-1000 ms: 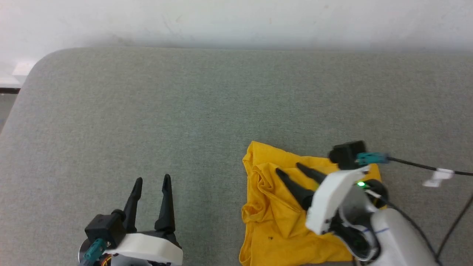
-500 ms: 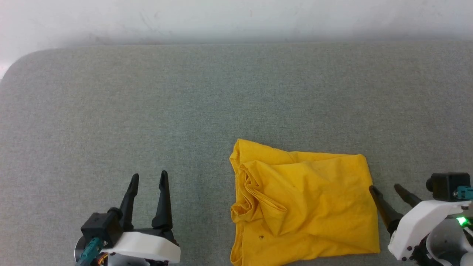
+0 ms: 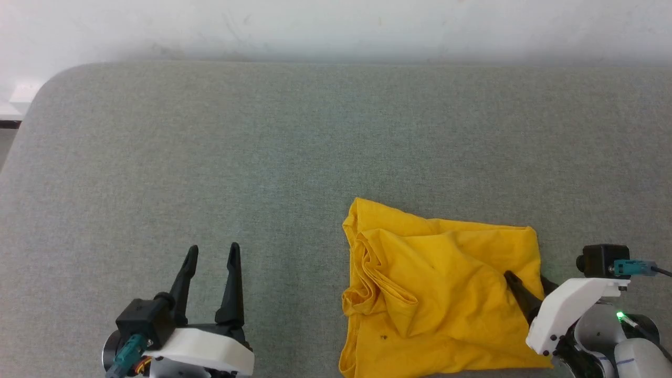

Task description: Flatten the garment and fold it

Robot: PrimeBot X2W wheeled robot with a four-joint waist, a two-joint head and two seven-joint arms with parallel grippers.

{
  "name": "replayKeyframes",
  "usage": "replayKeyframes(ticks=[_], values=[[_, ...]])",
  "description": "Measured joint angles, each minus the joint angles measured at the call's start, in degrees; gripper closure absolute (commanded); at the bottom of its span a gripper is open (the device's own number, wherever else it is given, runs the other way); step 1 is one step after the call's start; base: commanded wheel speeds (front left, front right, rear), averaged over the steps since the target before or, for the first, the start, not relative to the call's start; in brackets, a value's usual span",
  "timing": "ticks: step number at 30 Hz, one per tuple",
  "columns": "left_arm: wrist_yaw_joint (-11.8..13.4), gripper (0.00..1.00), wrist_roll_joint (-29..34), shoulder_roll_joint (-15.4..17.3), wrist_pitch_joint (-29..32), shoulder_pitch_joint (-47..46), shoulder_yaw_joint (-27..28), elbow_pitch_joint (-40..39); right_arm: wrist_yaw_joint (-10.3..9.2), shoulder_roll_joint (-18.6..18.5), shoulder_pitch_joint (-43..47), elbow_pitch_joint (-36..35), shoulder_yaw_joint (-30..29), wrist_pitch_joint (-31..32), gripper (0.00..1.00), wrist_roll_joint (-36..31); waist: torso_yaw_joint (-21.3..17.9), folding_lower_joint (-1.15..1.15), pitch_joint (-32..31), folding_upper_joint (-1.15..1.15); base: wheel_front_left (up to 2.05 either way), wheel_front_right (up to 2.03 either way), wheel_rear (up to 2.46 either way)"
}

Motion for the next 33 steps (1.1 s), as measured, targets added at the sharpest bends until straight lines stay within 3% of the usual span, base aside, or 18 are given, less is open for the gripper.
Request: replayKeyframes(ticks=[1,8,14,26,33], values=[[0.0,0.00,0.0,0.1,0.1,0.0,-0.1,-0.2,0.00,0.0,-0.4,0.8,0.0,-0.3,1.00,0.1,0.1,0.00,-0.2,0.00,0.00,0.00,0.00],[0.0,0.00,0.1,0.6,0.5,0.1,-0.3,-1.3,0.00,0.2,-1.2,2.3,1.2,-1.4,1.00,0.4,0.0,0.01,-1.9,0.00,0.00,0.00,0.00],[0.5,0.00,0.1,0.7,0.5,0.1,-0.4,-1.5,0.02,-1.2,-2.6,-0.5,1.6,-1.2,1.00,1.1,-2.0,0.01,-2.4,0.00,0.00,0.00,0.00],[1.2,0.00,1.1,1.1,-0.1,-2.3,0.2,-3.5,0.01,-15.7,-11.3,-7.7,-2.3,5.5,1.00,-0.9,-6.4,0.01,1.7,0.00,0.00,0.00,0.00],[1.7,0.00,2.8,0.9,-0.1,-7.6,-0.4,-4.6,0.01,-21.6,-18.2,-7.6,-5.9,6.3,1.00,-2.2,-8.4,0.01,7.4,0.00,0.00,0.00,0.00]])
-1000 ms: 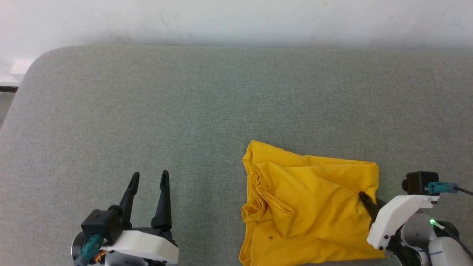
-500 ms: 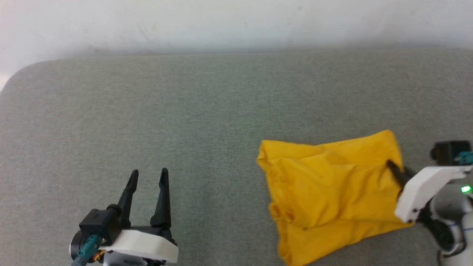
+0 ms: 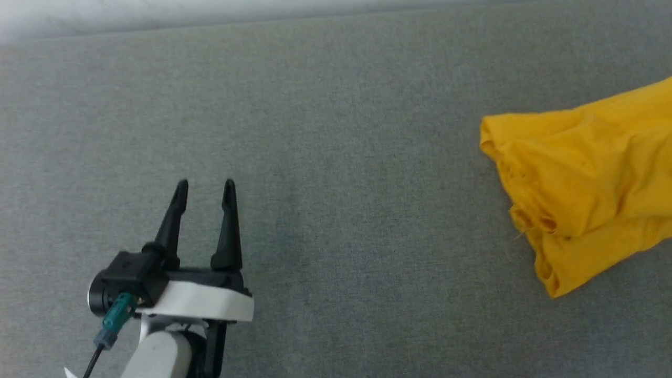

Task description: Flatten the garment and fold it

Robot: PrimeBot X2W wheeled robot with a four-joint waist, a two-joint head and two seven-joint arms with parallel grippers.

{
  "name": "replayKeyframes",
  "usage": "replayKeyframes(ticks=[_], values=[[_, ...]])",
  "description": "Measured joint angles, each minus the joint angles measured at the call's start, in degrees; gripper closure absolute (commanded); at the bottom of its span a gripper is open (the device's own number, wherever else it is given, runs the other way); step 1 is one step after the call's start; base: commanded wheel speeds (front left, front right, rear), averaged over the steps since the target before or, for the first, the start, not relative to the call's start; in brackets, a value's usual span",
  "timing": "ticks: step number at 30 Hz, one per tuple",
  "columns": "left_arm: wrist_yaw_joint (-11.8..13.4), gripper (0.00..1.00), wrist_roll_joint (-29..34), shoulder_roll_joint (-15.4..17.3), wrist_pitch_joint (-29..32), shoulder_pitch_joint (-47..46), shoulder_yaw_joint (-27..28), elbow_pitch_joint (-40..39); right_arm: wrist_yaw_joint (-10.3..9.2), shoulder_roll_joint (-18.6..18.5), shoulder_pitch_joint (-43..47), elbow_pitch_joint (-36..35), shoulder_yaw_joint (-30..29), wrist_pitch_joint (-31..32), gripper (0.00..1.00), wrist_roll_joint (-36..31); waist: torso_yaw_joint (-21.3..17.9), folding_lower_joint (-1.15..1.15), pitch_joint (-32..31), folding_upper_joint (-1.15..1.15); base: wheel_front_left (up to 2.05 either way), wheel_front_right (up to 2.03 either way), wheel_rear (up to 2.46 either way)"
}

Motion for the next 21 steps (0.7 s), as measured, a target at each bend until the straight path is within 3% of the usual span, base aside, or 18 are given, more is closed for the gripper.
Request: replayKeyframes(ticks=[14,21], values=[[2.3,0.00,5.9,1.8,0.7,-8.1,-0.2,-5.8,0.05,-13.4,-9.6,9.0,-5.4,-3.7,1.00,-4.8,-2.4,0.01,13.1,0.00,0.00,0.00,0.00],[3.4,0.00,6.6,2.0,1.1,-8.9,-0.2,-8.3,0.07,-14.4,-11.4,14.9,-4.9,-8.3,1.00,-6.7,-2.5,0.01,17.7,0.00,0.00,0.00,0.00]])
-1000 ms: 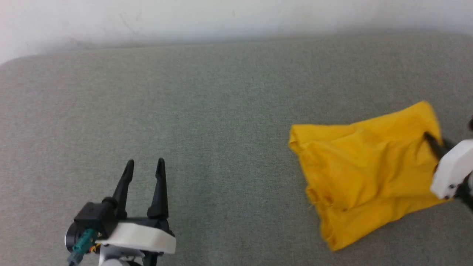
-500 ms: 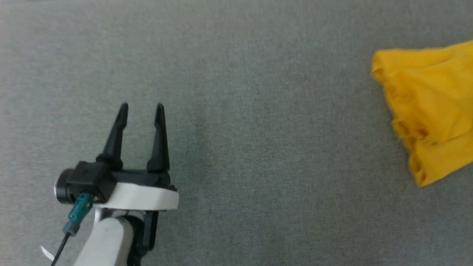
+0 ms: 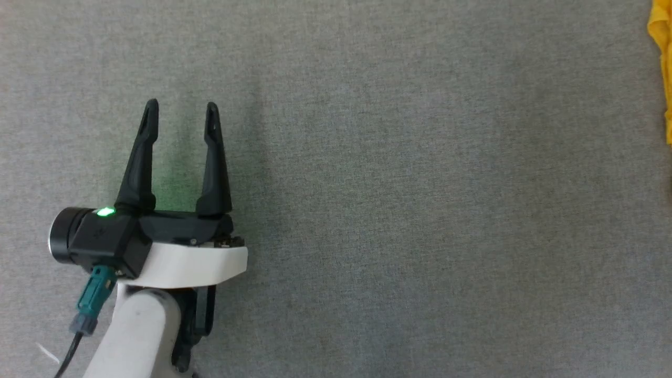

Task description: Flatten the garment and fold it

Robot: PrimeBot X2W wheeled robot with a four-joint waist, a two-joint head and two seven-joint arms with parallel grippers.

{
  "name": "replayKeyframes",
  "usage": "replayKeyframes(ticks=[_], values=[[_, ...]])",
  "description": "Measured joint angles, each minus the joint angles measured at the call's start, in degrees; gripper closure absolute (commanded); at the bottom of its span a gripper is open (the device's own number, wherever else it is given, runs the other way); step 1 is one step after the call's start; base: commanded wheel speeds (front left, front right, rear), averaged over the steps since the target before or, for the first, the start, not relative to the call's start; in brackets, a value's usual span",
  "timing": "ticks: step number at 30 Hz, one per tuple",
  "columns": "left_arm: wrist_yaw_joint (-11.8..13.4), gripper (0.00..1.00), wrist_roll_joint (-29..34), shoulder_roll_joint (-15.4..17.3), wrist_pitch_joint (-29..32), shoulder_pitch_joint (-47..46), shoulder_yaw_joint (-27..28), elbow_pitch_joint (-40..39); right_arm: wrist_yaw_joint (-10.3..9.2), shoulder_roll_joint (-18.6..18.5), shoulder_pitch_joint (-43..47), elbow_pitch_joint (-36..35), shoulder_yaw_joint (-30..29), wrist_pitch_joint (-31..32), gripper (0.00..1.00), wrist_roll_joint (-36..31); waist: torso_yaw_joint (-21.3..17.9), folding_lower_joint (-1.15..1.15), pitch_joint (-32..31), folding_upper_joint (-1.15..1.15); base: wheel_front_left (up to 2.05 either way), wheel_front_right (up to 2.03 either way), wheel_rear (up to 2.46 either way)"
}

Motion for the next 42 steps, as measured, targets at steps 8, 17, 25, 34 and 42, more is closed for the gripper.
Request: replayKeyframes(ticks=[8,17,25,34,42], values=[[1.2,0.00,0.0,-0.1,0.1,-0.1,0.5,-2.1,0.00,0.8,-1.4,4.7,1.7,-3.5,0.73,-1.8,-0.3,-0.01,1.3,0.00,0.00,0.00,0.00],[1.9,0.00,0.2,-0.1,-0.2,0.0,1.1,-2.0,0.00,3.2,-2.2,7.8,2.5,-7.1,0.00,-2.7,-0.8,-0.01,-0.7,0.00,0.00,0.00,0.00],[2.0,0.00,-1.7,-1.1,-1.1,2.5,1.5,-0.2,0.00,9.3,1.6,6.2,2.6,-11.2,0.00,-0.2,-0.8,-0.02,-6.3,0.00,0.00,0.00,0.00],[1.9,0.00,-3.9,-1.5,-1.5,8.2,1.2,3.3,-0.01,18.6,13.7,-3.1,7.2,-14.6,0.00,5.0,-0.1,-0.03,-15.0,0.00,0.00,0.00,0.00],[2.4,0.00,-5.8,-2.0,-1.0,13.6,1.1,6.0,-0.01,24.6,21.9,-15.8,10.2,-19.6,0.00,5.3,1.1,-0.04,-23.2,0.00,0.00,0.00,0.00]])
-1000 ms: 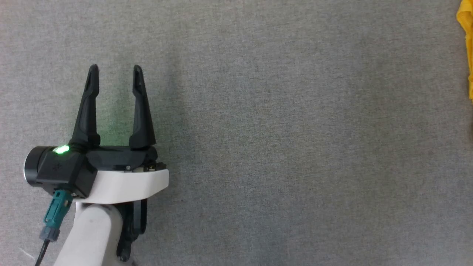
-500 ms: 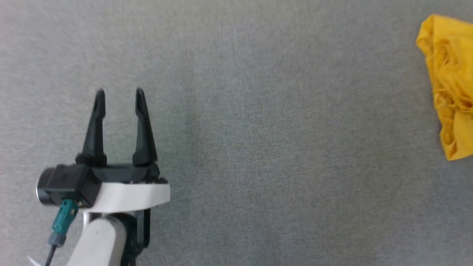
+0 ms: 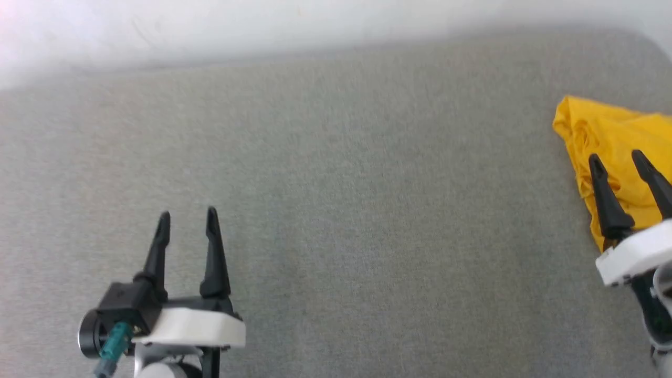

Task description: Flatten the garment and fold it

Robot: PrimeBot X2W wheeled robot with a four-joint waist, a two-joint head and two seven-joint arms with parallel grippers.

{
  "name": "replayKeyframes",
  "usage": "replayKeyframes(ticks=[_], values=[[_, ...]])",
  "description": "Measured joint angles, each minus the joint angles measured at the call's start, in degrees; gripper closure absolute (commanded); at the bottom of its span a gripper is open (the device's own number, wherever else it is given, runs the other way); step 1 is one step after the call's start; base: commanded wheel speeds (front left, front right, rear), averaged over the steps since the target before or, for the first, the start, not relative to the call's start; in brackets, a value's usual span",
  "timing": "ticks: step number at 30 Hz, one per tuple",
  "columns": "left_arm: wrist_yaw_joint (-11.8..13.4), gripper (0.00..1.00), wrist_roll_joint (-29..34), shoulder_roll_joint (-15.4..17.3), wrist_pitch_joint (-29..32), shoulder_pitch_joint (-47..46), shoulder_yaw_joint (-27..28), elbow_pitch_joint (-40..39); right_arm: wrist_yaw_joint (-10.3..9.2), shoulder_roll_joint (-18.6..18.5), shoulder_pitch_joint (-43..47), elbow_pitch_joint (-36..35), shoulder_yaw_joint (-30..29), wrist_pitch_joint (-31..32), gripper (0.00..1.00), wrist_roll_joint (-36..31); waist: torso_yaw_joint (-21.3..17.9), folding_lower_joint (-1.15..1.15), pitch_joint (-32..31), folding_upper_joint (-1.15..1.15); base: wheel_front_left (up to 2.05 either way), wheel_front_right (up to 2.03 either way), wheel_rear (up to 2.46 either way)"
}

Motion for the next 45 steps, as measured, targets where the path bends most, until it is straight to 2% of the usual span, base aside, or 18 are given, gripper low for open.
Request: replayKeyframes(ticks=[8,15,19,24,32,45], values=[[0.0,0.00,0.4,1.1,0.4,2.3,-0.6,1.6,0.00,6.6,8.9,-7.1,-2.6,-3.4,0.00,-6.7,2.0,0.00,-6.7,0.00,0.00,0.00,0.00],[-0.1,0.00,0.0,1.5,0.1,4.4,-0.8,3.8,0.00,12.0,13.9,-8.6,-5.3,-7.6,0.00,-14.6,4.0,0.01,-10.4,0.00,0.00,0.00,0.00],[-0.5,0.00,-0.2,1.4,-0.2,6.0,-1.1,5.7,0.00,13.5,16.7,-7.3,-5.6,-10.0,0.00,-18.4,4.6,0.02,-11.8,0.00,0.00,0.00,0.00],[-0.6,0.00,-0.8,0.9,-0.7,8.3,-1.1,6.5,0.00,14.0,18.6,-5.0,-6.2,-11.5,0.00,-19.5,4.8,0.02,-12.9,0.00,0.00,0.00,0.00],[-1.5,0.00,-0.8,0.1,-1.2,9.9,-1.1,8.1,0.00,14.1,19.9,-1.5,-6.4,-13.0,0.00,-16.3,4.4,0.02,-13.5,0.00,0.00,0.00,0.00],[-2.1,0.00,-0.8,-0.1,-1.6,9.9,-0.4,9.2,0.00,14.1,19.6,-0.1,-5.4,-13.5,0.00,-15.9,4.0,0.02,-12.6,0.00,0.00,0.00,0.00]])
